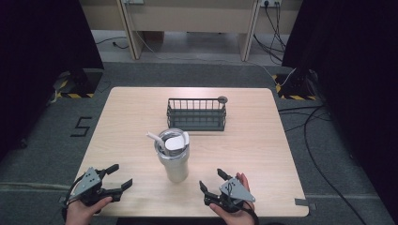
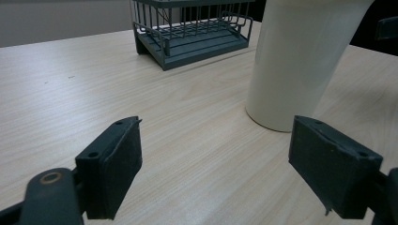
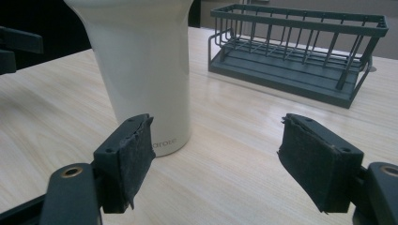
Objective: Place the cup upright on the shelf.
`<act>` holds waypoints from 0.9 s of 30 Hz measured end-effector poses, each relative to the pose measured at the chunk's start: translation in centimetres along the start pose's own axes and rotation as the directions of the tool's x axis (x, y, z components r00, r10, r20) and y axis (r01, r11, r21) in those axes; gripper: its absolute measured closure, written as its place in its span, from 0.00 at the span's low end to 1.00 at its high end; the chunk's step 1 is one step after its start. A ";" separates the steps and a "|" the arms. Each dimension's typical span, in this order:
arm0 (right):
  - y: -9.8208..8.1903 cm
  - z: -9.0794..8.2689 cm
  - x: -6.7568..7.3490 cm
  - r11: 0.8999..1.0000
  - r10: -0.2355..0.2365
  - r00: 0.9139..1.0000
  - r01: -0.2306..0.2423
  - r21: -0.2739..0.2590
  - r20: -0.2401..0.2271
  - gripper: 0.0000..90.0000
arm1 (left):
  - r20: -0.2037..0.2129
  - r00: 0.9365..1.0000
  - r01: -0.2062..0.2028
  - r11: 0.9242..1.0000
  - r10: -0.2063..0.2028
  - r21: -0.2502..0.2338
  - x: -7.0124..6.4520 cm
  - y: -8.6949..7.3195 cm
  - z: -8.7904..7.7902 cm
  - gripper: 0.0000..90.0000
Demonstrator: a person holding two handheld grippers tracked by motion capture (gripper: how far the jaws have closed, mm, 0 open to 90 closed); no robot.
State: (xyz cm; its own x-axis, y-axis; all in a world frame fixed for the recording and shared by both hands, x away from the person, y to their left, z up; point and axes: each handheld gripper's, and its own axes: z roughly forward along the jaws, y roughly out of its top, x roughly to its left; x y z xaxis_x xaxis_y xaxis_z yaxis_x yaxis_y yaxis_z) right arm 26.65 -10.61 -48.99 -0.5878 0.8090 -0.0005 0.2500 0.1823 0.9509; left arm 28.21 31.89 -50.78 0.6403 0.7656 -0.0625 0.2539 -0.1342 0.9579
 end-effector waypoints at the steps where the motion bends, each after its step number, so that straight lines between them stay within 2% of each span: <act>1: 0.1 0.0 0.0 1.000 0.004 1.000 -0.004 -0.002 -0.005 0.28 | -0.001 1.000 -0.002 1.000 0.002 0.001 0.0 0.0 0.0 0.19; 5: 0.6 0.2 0.3 1.000 0.016 0.999 -0.016 -0.012 -0.037 0.26 | -0.001 1.000 0.000 1.000 0.000 -0.004 0.0 0.0 -0.1 0.19; 11: 1.4 0.9 1.1 1.000 -0.006 0.999 0.005 -0.019 -0.054 0.23 | 0.007 1.000 -0.006 1.000 0.006 -0.005 -0.2 0.0 -0.2 0.19; 22: 2.1 2.7 1.2 1.000 -0.007 0.999 0.006 -0.029 -0.054 0.20 | 0.004 1.000 -0.002 1.000 0.002 -0.007 -0.2 0.0 -0.2 0.19; 27: 2.2 3.6 1.4 0.999 0.009 0.998 -0.011 -0.037 -0.066 0.20 | 0.010 1.000 -0.004 1.000 0.004 -0.007 -0.3 0.0 -0.1 0.19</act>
State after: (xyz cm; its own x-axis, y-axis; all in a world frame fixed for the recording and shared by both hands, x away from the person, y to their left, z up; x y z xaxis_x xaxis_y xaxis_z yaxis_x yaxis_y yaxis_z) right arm 29.14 -7.11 -48.01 -0.6350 0.7720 0.0282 0.2281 0.1525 0.9616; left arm 27.92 31.75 -50.71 0.6485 0.7587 -0.0616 0.2464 -0.1327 0.9600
